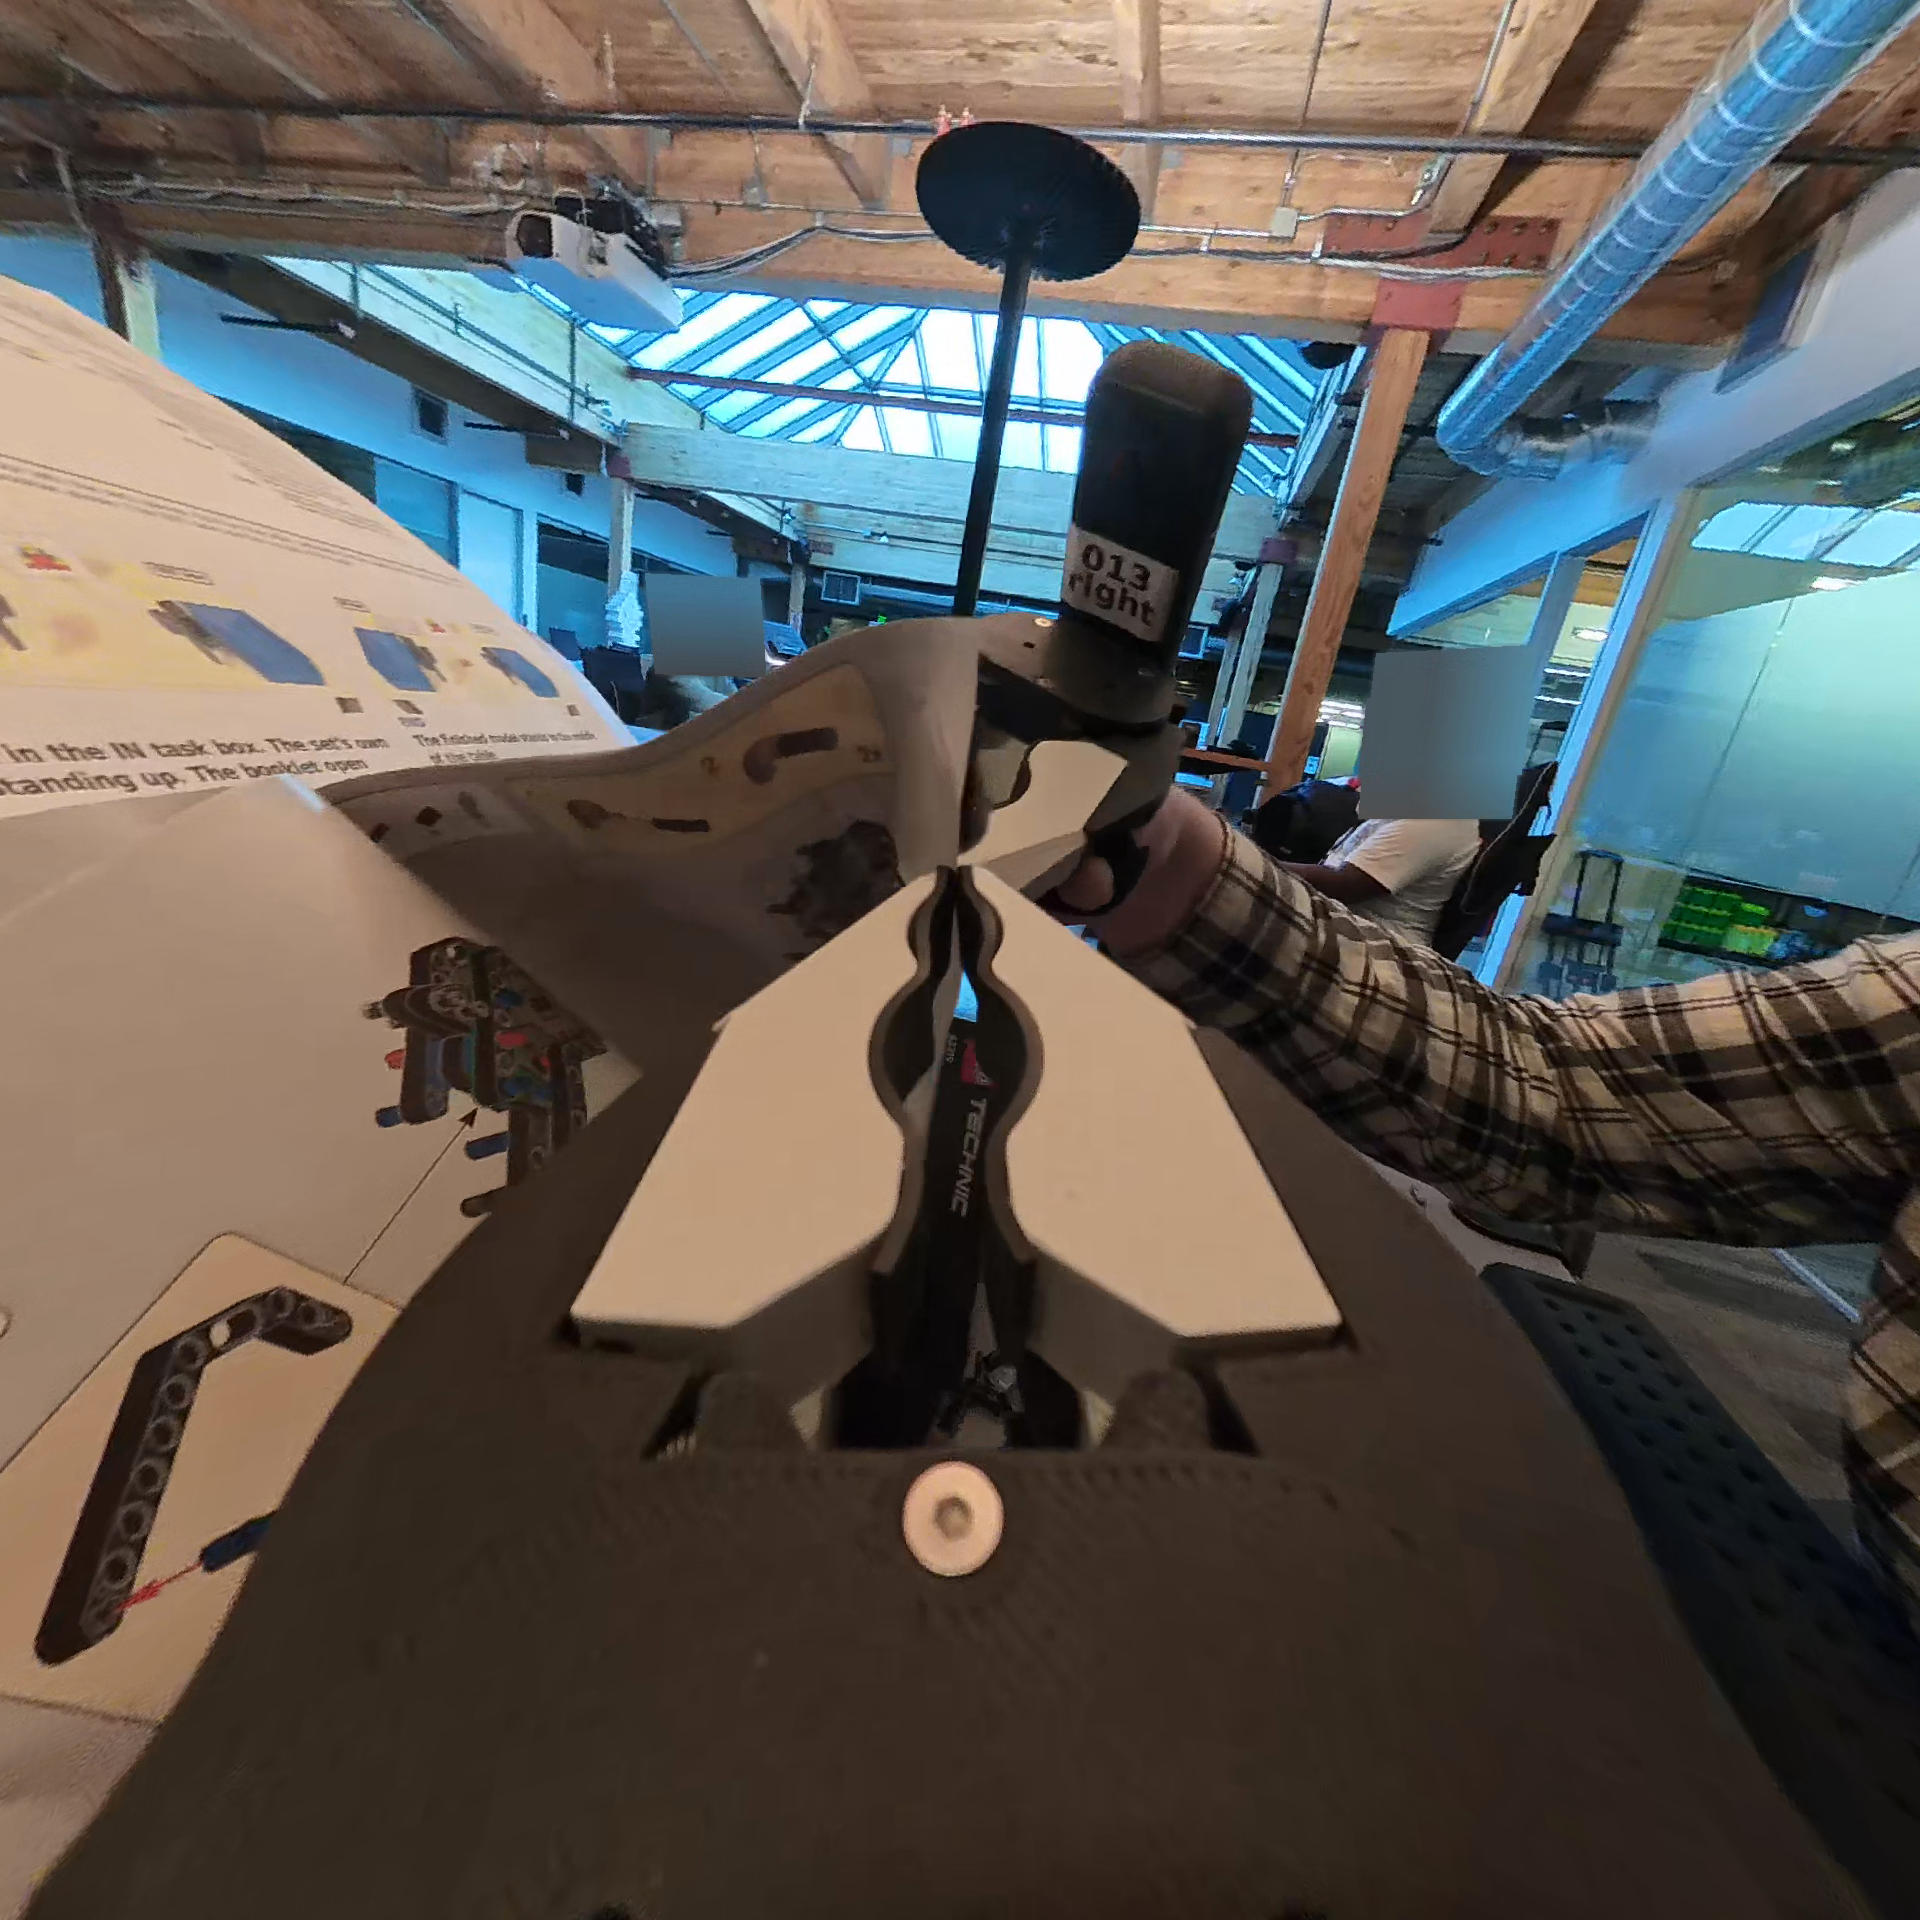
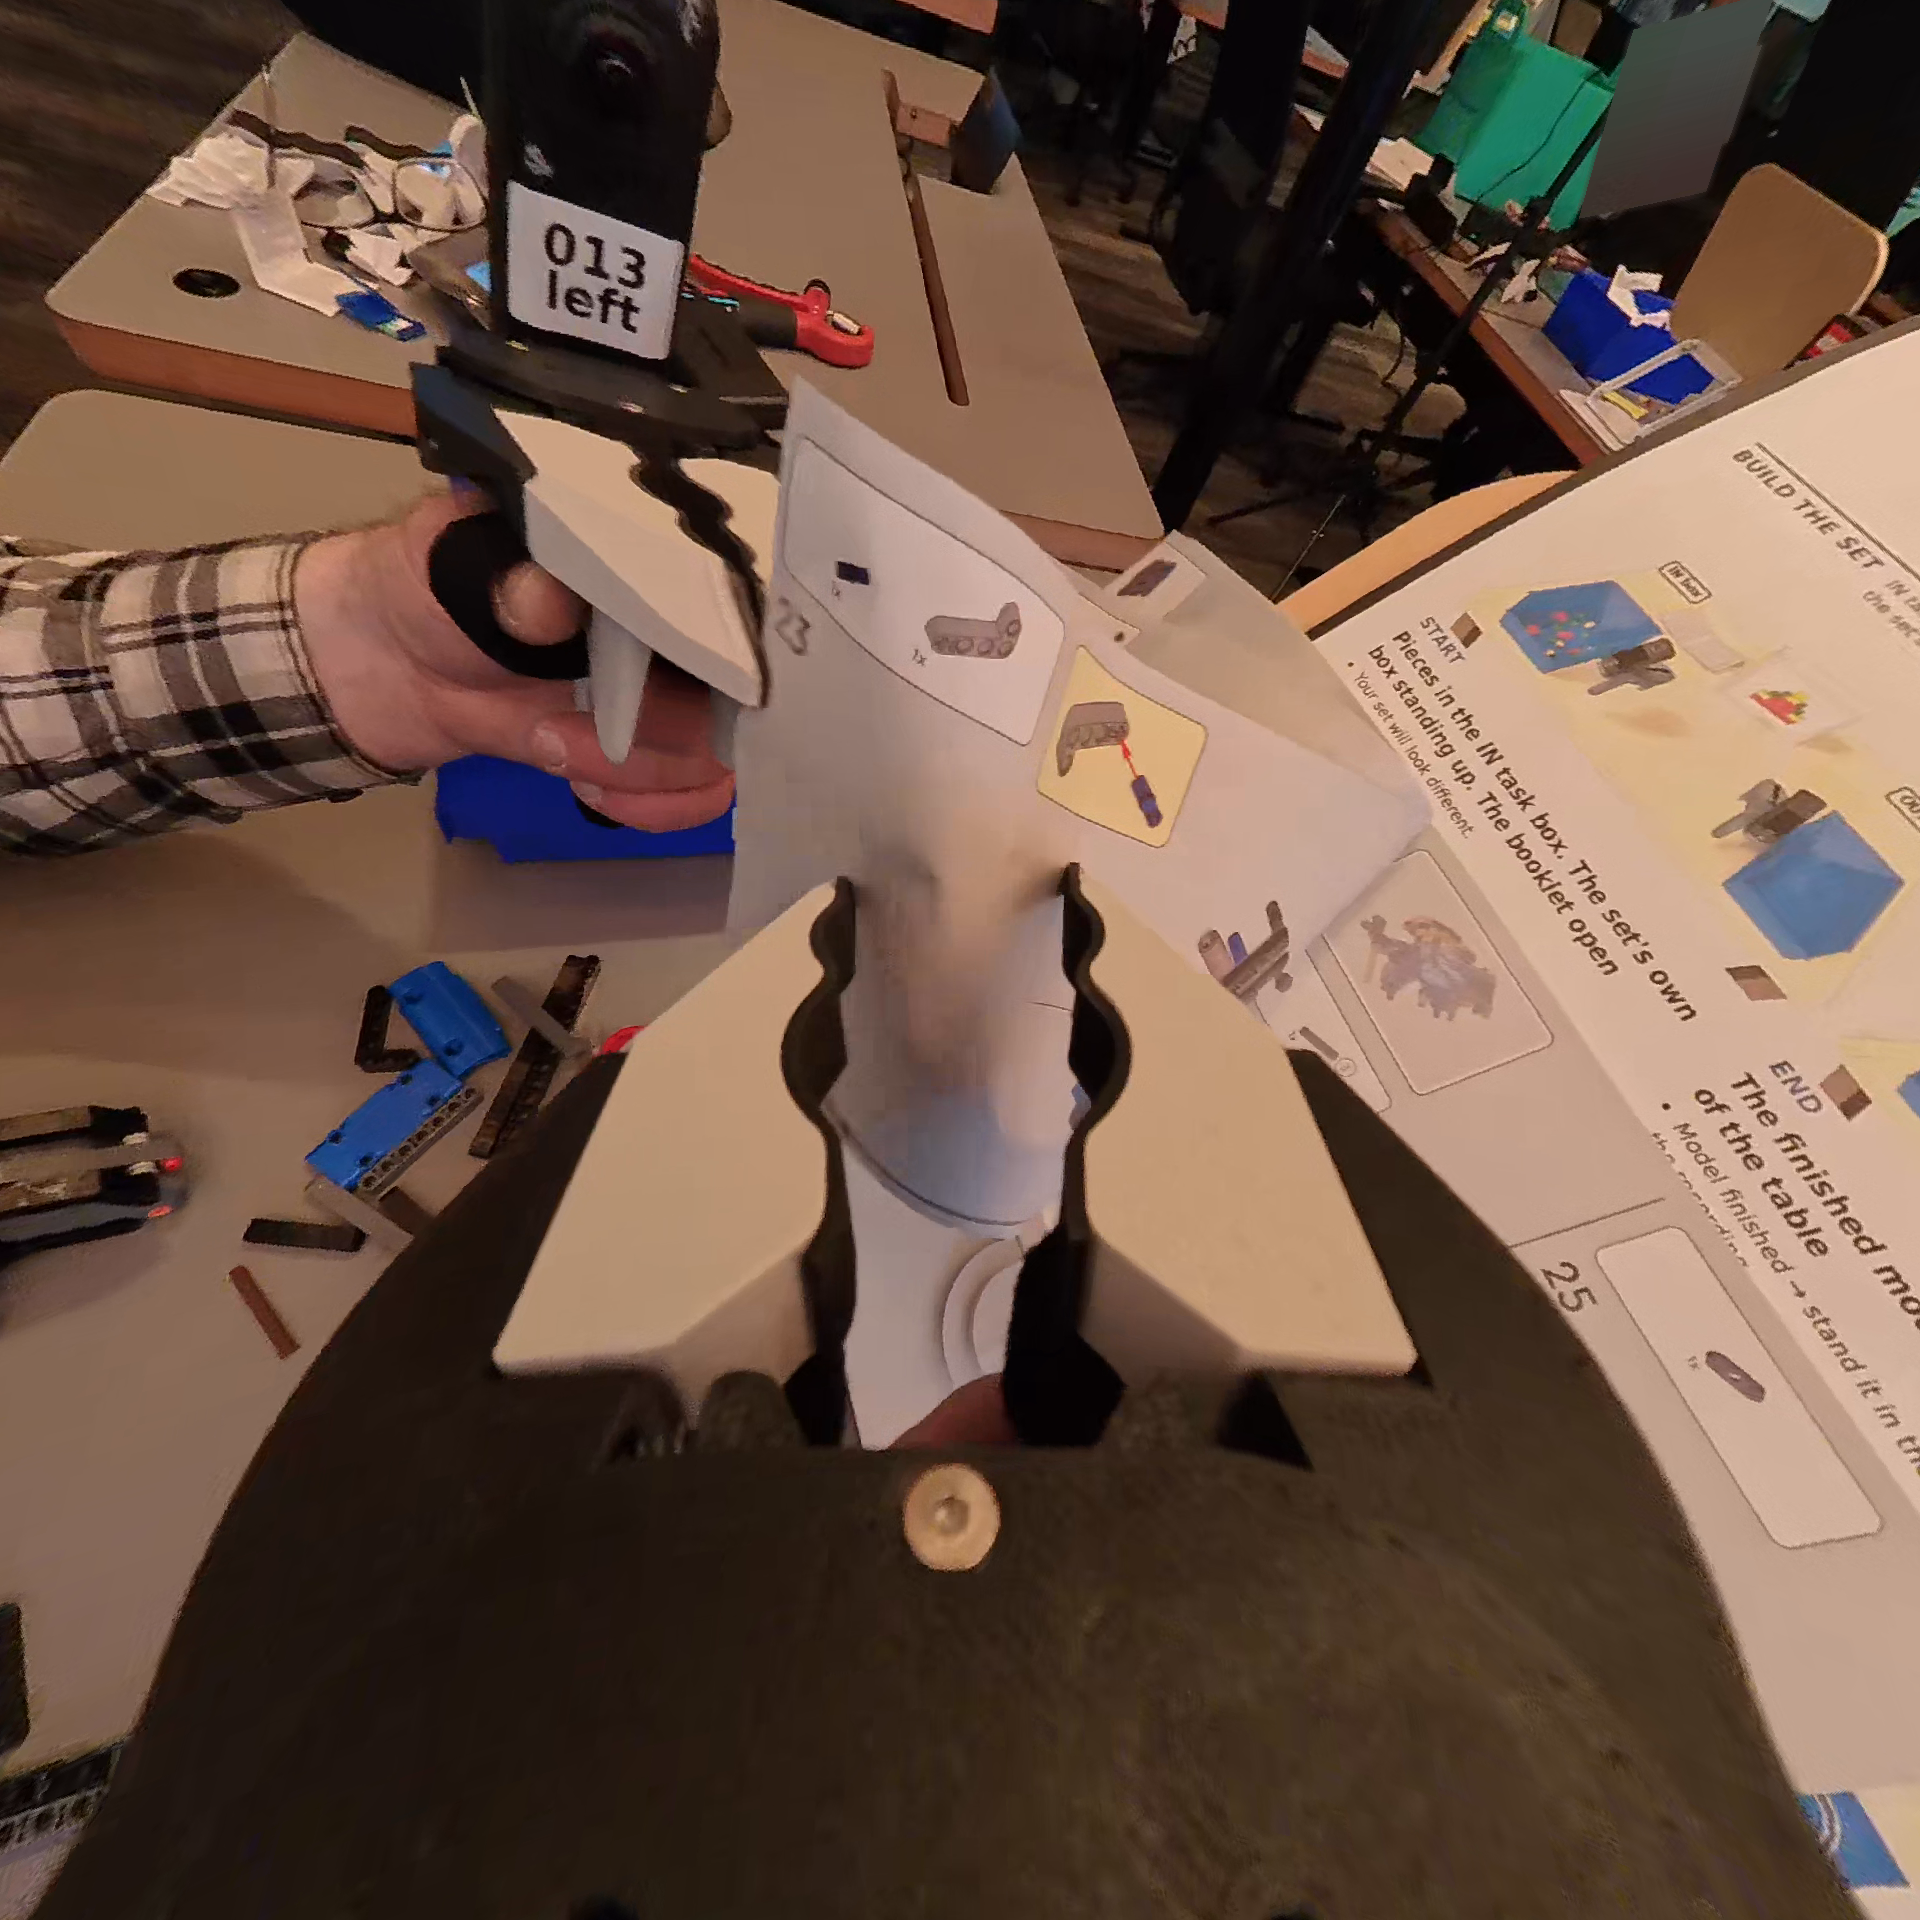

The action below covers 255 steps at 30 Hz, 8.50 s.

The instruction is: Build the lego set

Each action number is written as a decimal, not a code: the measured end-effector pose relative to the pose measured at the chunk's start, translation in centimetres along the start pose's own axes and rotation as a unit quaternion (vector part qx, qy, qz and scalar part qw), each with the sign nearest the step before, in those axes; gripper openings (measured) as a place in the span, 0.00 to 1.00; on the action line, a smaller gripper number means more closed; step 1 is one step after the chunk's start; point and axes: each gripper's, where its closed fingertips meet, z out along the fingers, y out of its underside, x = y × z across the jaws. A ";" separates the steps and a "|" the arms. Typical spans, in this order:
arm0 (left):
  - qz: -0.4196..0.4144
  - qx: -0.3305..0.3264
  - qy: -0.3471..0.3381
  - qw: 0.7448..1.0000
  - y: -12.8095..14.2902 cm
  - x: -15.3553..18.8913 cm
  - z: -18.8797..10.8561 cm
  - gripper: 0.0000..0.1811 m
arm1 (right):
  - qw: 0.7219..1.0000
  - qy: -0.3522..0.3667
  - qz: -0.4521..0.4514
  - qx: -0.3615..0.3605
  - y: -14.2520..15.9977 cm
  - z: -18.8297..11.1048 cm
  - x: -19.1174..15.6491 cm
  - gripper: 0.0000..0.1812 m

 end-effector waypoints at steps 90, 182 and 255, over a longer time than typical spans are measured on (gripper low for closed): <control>-0.027 0.059 0.080 0.995 0.0 2.2 0.6 0.00 | 0.977 -0.129 0.046 0.164 -3.4 -1.0 -4.5 0.03; 0.031 -0.013 -0.365 0.930 -2.1 -12.4 -12.1 0.00 | 0.879 0.166 -0.392 -0.215 6.5 10.8 -1.7 0.03; 0.217 -0.546 0.050 0.808 25.3 17.3 -11.8 0.38 | 0.983 -0.104 0.130 -0.079 13.2 0.5 -32.8 0.31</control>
